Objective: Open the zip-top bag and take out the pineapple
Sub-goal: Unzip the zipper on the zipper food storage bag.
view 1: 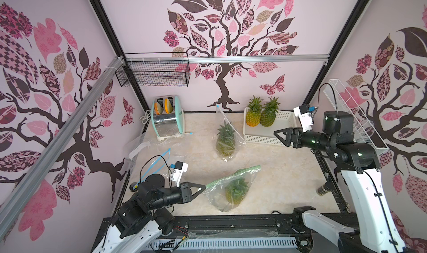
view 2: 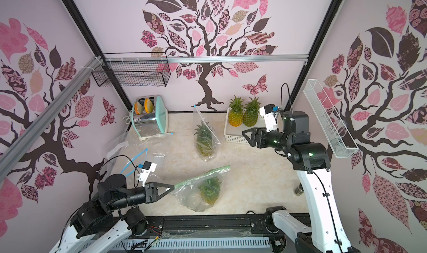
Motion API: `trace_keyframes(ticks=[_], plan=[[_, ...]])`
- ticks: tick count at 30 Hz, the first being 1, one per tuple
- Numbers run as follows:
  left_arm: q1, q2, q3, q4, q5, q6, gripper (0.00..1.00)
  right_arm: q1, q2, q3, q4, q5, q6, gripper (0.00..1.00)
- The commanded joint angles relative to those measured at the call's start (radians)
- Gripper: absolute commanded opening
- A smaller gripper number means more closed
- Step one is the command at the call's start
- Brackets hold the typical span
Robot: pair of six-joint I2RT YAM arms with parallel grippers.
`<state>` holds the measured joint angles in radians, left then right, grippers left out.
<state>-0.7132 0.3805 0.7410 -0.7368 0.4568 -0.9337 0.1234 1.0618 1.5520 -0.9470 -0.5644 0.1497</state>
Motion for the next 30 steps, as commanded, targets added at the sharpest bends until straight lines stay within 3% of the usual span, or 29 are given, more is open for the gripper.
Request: trace_keyframes(ticks=[1, 7, 10, 15, 24, 30], plan=[[0.003, 0.053, 0.094, 0.018, -0.078, 0.202, 0.00, 0.008, 0.010, 0.054, -0.022, -0.069, -0.026, 0.68], [0.002, 0.188, 0.225, 0.061, -0.116, 0.515, 0.00, 0.065, 0.058, 0.082, -0.068, -0.157, -0.085, 0.68], [0.003, 0.240, 0.262, 0.082, -0.118, 0.671, 0.00, 0.160, 0.079, 0.085, -0.069, -0.125, -0.123, 0.68], [0.004, 0.279, 0.283, 0.117, -0.116, 0.853, 0.00, 0.407, 0.113, 0.078, -0.018, 0.000, -0.153, 0.68], [0.004, 0.325, 0.305, 0.083, -0.136, 0.977, 0.00, 0.804, 0.220, 0.094, 0.008, 0.205, -0.206, 0.65], [0.004, 0.313, 0.298, 0.090, -0.133, 0.989, 0.00, 0.843, 0.273, 0.089, 0.051, 0.209, -0.196, 0.62]])
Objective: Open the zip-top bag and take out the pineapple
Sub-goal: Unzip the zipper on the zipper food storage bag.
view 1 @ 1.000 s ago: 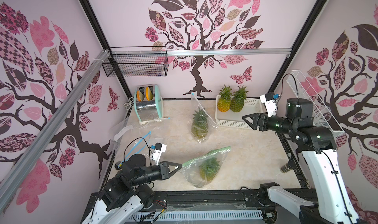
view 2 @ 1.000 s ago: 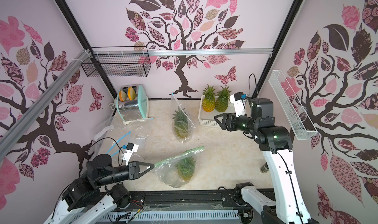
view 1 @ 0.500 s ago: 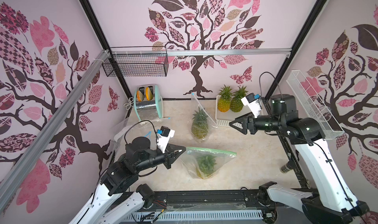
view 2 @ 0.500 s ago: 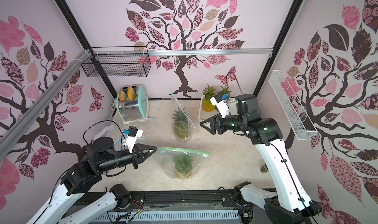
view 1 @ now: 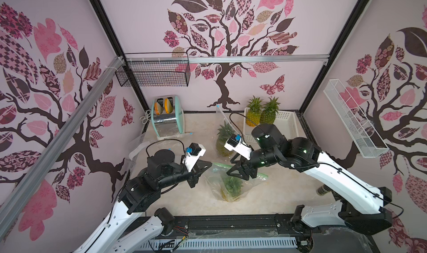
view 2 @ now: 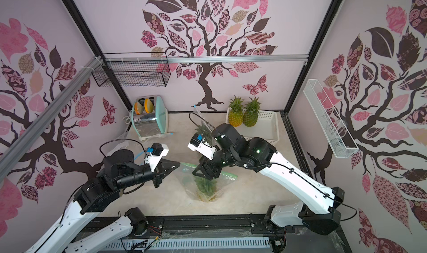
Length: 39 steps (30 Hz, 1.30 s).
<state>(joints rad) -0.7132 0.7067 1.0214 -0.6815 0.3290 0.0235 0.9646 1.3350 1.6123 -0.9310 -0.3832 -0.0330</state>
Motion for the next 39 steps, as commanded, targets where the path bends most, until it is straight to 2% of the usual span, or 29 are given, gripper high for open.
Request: trace_keyframes(ticks=[1, 10, 13, 15, 19, 21, 22, 24, 27, 30, 33, 36, 39], plan=[[0.004, -0.013, 0.018, 0.033, -0.005, 0.033, 0.00, 0.004, 0.002, 0.029, 0.043, 0.019, -0.014, 0.62], [0.004, -0.016, 0.011, 0.052, 0.001, 0.021, 0.00, 0.023, 0.049, 0.032, 0.074, -0.010, -0.015, 0.54], [0.004, -0.021, 0.006, 0.059, 0.001, 0.016, 0.00, 0.032, 0.061, 0.026, 0.069, -0.019, -0.022, 0.48], [0.004, -0.021, 0.003, 0.064, 0.002, 0.012, 0.00, 0.038, 0.066, 0.022, 0.070, -0.017, -0.022, 0.41], [0.004, -0.020, -0.001, 0.068, 0.013, 0.006, 0.00, 0.042, 0.067, 0.022, 0.081, 0.010, -0.011, 0.14], [0.004, -0.021, -0.003, 0.067, 0.011, 0.001, 0.00, 0.042, 0.059, 0.021, 0.096, 0.025, -0.003, 0.06], [0.004, -0.021, -0.006, 0.063, 0.004, -0.003, 0.02, 0.042, 0.054, 0.020, 0.103, 0.030, 0.000, 0.04], [0.004, -0.025, -0.009, 0.050, -0.002, -0.004, 0.17, 0.042, 0.049, 0.023, 0.113, 0.039, 0.005, 0.01], [0.004, -0.043, -0.020, 0.039, -0.005, -0.004, 0.31, 0.042, 0.050, 0.028, 0.118, 0.051, 0.006, 0.00], [0.004, -0.067, -0.033, 0.028, -0.007, -0.004, 0.40, 0.042, 0.054, 0.032, 0.120, 0.068, 0.005, 0.00], [0.004, -0.086, -0.044, 0.017, -0.017, 0.001, 0.40, 0.042, 0.053, 0.036, 0.120, 0.081, 0.005, 0.00], [0.004, -0.096, -0.060, 0.014, -0.029, 0.007, 0.29, 0.042, 0.046, 0.038, 0.121, 0.074, 0.003, 0.00], [0.004, -0.092, -0.075, 0.021, -0.031, 0.015, 0.24, 0.042, 0.039, 0.037, 0.122, 0.065, -0.001, 0.00]])
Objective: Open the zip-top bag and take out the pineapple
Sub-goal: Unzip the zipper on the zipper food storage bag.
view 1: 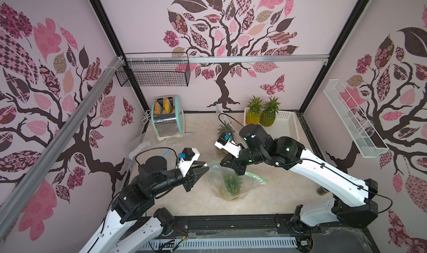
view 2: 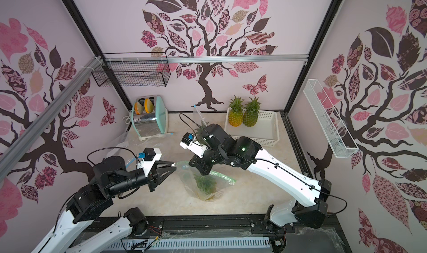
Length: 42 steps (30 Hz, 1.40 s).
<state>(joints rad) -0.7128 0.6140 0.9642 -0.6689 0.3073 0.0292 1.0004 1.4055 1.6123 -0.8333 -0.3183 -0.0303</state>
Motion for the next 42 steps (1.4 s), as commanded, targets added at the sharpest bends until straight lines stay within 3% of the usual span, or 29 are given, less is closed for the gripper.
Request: trace_keyframes(ticks=[1, 4, 10, 29, 31, 35, 38, 42], plan=[[0.004, 0.004, -0.023, 0.014, -0.008, 0.011, 0.24, 0.006, -0.033, 0.035, 0.024, -0.002, -0.004, 0.00], [0.004, 0.016, -0.038, 0.026, -0.012, 0.018, 0.27, 0.006, -0.034, 0.035, 0.024, -0.009, -0.004, 0.00], [0.004, 0.035, -0.050, 0.033, -0.064, 0.036, 0.46, 0.006, -0.038, 0.041, 0.020, -0.008, -0.010, 0.00], [0.004, 0.033, -0.097, 0.166, -0.159, 0.123, 0.40, 0.006, -0.039, 0.061, 0.001, -0.056, -0.042, 0.00], [0.004, 0.033, -0.103, 0.178, -0.158, 0.131, 0.35, 0.006, -0.039, 0.063, 0.001, -0.055, -0.042, 0.00], [0.005, 0.029, -0.114, 0.209, -0.143, 0.136, 0.12, 0.007, -0.033, 0.072, -0.006, -0.047, -0.044, 0.00], [0.006, 0.024, -0.118, 0.216, -0.122, 0.139, 0.00, 0.005, -0.026, 0.075, -0.005, -0.035, -0.042, 0.00], [0.006, 0.019, -0.116, 0.193, -0.103, 0.144, 0.00, 0.006, -0.018, 0.078, -0.001, -0.019, -0.039, 0.00]])
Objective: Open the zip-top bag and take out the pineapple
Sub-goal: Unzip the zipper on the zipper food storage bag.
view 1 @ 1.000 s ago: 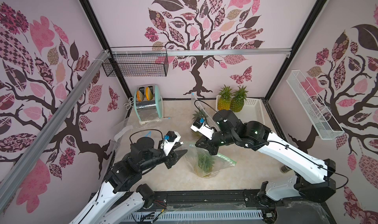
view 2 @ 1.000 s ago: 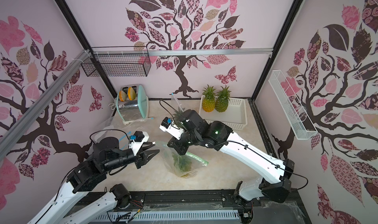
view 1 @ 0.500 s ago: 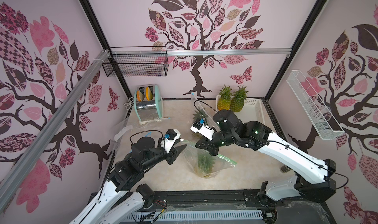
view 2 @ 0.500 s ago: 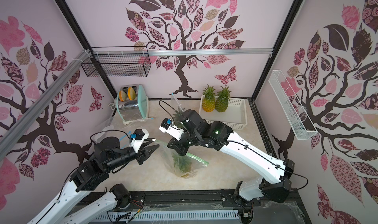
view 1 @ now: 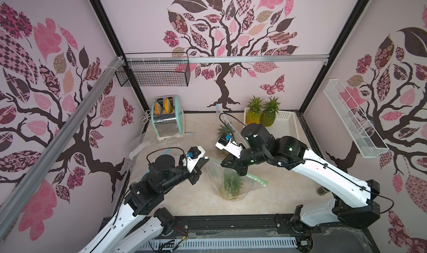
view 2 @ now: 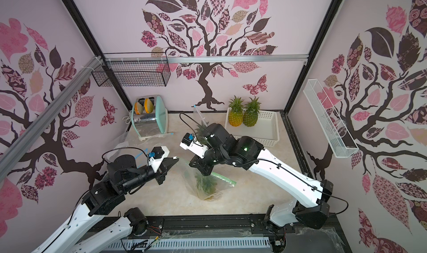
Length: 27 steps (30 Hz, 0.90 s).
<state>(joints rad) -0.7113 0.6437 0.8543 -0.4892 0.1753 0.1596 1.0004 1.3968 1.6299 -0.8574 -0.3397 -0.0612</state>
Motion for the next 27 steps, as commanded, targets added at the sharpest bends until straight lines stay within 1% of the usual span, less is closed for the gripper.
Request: trace_keyframes(ticks=[1, 2, 6, 7, 9, 13, 16, 19, 20, 23, 27], plan=[[0.004, -0.014, -0.006, 0.008, 0.032, 0.015, 0.00, 0.005, -0.005, 0.064, 0.020, 0.007, -0.007, 0.00], [0.004, -0.019, -0.006, 0.003, 0.034, 0.015, 0.00, 0.006, 0.002, 0.069, 0.018, 0.013, -0.006, 0.03], [0.004, -0.026, 0.015, -0.022, 0.045, -0.001, 0.00, 0.006, 0.042, 0.105, 0.001, 0.045, -0.005, 0.28], [0.004, -0.015, 0.033, -0.048, 0.061, -0.009, 0.00, 0.007, 0.057, 0.121, -0.005, 0.050, -0.007, 0.32], [0.004, 0.015, 0.077, -0.109, 0.092, -0.025, 0.00, 0.009, 0.083, 0.148, -0.009, 0.037, -0.013, 0.36], [0.004, 0.068, 0.129, -0.191, 0.126, -0.045, 0.00, 0.050, 0.128, 0.201, -0.010, 0.041, -0.044, 0.37], [0.004, 0.084, 0.139, -0.207, 0.138, -0.051, 0.00, 0.088, 0.159, 0.237, -0.032, 0.063, -0.062, 0.37], [0.004, 0.085, 0.145, -0.203, 0.145, -0.053, 0.00, 0.093, 0.171, 0.245, -0.040, 0.087, -0.059, 0.37], [0.004, 0.083, 0.143, -0.200, 0.148, -0.054, 0.00, 0.095, 0.171, 0.245, -0.040, 0.087, -0.060, 0.35], [0.004, 0.074, 0.142, -0.196, 0.150, -0.054, 0.00, 0.095, 0.169, 0.243, -0.036, 0.086, -0.054, 0.24], [0.004, 0.065, 0.141, -0.195, 0.156, -0.056, 0.00, 0.096, 0.168, 0.238, -0.034, 0.097, -0.046, 0.24]])
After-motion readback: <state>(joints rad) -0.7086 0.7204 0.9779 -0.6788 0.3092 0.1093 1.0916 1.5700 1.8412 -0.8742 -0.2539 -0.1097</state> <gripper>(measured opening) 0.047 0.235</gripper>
